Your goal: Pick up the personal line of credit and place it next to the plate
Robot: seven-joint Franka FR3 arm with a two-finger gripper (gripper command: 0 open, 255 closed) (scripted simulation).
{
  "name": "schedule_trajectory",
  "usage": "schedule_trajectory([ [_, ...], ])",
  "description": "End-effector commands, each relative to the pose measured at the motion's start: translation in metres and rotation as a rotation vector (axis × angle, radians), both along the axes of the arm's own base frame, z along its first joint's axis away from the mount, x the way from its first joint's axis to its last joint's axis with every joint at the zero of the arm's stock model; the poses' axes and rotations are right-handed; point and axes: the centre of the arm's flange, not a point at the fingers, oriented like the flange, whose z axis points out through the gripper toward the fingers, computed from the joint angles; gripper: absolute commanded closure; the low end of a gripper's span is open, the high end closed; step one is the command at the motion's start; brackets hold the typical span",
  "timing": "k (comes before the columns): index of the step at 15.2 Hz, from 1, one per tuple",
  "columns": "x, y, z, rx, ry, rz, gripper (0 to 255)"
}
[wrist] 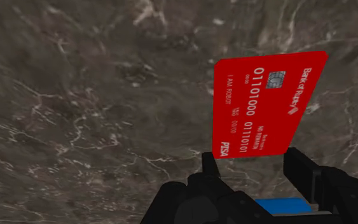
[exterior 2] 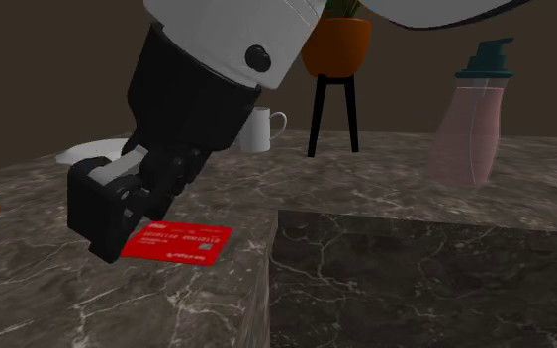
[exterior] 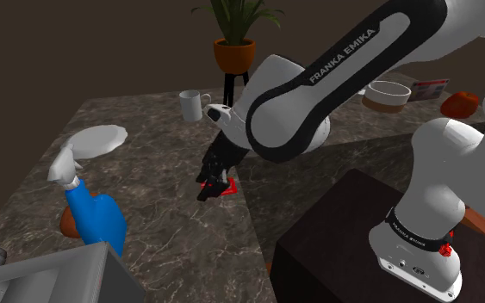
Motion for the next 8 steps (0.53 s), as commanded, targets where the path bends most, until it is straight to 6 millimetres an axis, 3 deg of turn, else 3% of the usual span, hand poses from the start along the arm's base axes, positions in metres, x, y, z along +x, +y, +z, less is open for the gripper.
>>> schedule_trajectory([
  [1, 0.0, 0.0, 0.011, -0.001, 0.0, 0.0, 255],
  [8, 0.0, 0.0, 0.044, -0.001, 0.0, 0.0, 255],
])
